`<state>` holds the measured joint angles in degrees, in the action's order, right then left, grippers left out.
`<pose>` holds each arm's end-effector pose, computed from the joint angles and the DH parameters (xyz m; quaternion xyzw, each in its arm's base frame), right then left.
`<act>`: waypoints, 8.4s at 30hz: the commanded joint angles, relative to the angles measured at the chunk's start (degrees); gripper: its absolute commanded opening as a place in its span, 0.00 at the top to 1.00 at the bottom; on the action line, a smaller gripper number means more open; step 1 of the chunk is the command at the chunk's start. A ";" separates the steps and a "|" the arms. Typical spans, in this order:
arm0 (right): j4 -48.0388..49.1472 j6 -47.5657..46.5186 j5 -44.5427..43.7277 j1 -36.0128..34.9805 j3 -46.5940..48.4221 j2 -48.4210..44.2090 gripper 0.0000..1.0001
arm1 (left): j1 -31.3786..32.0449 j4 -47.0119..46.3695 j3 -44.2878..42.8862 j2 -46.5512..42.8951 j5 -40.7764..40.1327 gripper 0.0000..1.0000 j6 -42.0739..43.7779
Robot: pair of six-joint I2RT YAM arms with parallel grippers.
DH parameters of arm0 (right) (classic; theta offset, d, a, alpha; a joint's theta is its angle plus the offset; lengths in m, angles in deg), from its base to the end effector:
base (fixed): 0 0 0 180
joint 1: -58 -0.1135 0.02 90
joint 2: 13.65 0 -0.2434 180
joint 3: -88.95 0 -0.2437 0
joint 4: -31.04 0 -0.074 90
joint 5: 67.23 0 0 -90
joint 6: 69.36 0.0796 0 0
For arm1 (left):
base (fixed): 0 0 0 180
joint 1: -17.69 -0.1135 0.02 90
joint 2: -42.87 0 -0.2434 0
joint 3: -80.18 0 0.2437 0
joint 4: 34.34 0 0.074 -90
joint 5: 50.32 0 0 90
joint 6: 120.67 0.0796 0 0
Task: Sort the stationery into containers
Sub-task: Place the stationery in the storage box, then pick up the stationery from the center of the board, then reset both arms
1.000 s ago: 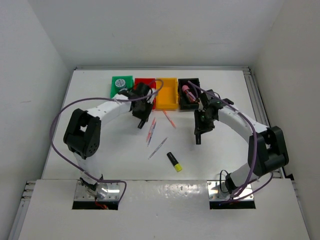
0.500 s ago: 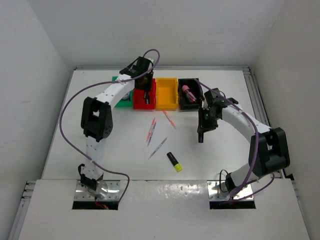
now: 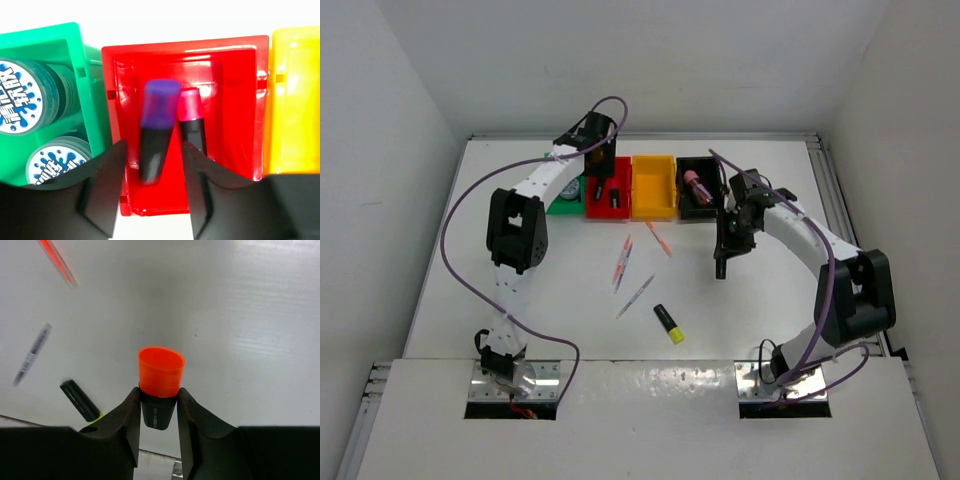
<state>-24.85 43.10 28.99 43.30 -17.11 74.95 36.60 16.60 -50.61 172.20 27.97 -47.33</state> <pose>0.2888 0.0847 0.1508 0.0575 0.9825 0.1044 0.1428 0.4940 -0.1521 0.1925 -0.0170 0.9338 -0.0141 0.3572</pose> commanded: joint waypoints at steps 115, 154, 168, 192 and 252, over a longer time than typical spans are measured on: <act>10.16 0.39 1.43 -34.25 -12.40 -6.25 0.28 | -22.87 0.67 48.59 -62.01 16.10 0.30 9.19; -23.03 -24.28 47.82 -21.51 27.05 11.67 1.00 | -8.29 0.30 57.83 -78.72 63.65 0.41 55.24; -21.66 -20.62 52.31 -26.88 26.72 9.14 1.00 | 12.45 19.99 46.74 -68.96 55.22 0.56 73.08; -19.11 -14.73 55.30 -26.26 28.38 10.37 1.00 | 22.21 14.73 46.05 -65.09 48.88 0.41 71.42; 7.79 26.32 10.13 -16.50 47.81 10.45 0.22 | 8.77 -17.44 37.78 -59.82 19.88 1.00 -6.28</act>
<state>-18.83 67.39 40.51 28.35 28.02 84.85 45.72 2.46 -11.57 113.08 48.02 -52.67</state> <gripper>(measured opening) 0.778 0.240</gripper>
